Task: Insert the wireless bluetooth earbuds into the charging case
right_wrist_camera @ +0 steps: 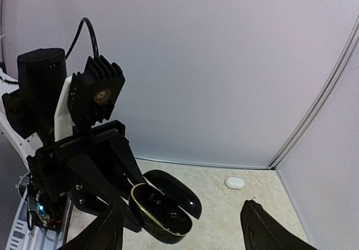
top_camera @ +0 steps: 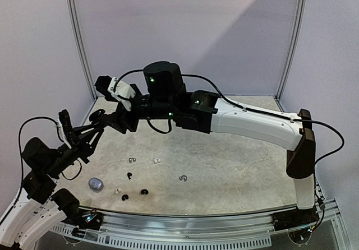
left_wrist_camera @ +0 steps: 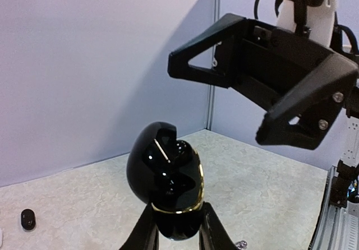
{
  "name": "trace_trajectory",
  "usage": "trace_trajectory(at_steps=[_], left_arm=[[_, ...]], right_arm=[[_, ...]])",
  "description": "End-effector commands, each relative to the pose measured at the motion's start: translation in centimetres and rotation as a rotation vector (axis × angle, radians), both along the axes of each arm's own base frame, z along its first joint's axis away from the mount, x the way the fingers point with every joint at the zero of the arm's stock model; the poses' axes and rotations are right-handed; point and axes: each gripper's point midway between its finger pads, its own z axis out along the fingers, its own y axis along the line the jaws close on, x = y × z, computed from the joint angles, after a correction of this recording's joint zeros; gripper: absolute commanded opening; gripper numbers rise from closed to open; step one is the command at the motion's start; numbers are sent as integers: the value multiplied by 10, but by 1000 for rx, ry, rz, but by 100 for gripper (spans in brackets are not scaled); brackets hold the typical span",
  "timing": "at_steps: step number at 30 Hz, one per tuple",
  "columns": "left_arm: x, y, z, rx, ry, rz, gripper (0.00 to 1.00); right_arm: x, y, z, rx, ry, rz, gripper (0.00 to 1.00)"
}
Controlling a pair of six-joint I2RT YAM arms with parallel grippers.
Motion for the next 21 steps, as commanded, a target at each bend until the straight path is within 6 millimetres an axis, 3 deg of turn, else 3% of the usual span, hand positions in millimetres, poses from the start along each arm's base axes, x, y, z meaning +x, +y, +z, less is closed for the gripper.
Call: trace_trajectory(at_steps=[1,8,15,21], left_arm=[[-8,-9,0,34,-34,-73,0],[-19,-24,-2,80,-43,-183,0],[-21,-29,-6,124,-48,-210,0],[-23,-31,-4,143,-66,-225,0]], right_arm=[[4,-13,15,-9,56,3,78],[0,-11,2,-52,61,22,96],[-8,-8,-11,-99,41,35,97],[4,-8,-23,-137,24,-30,94]])
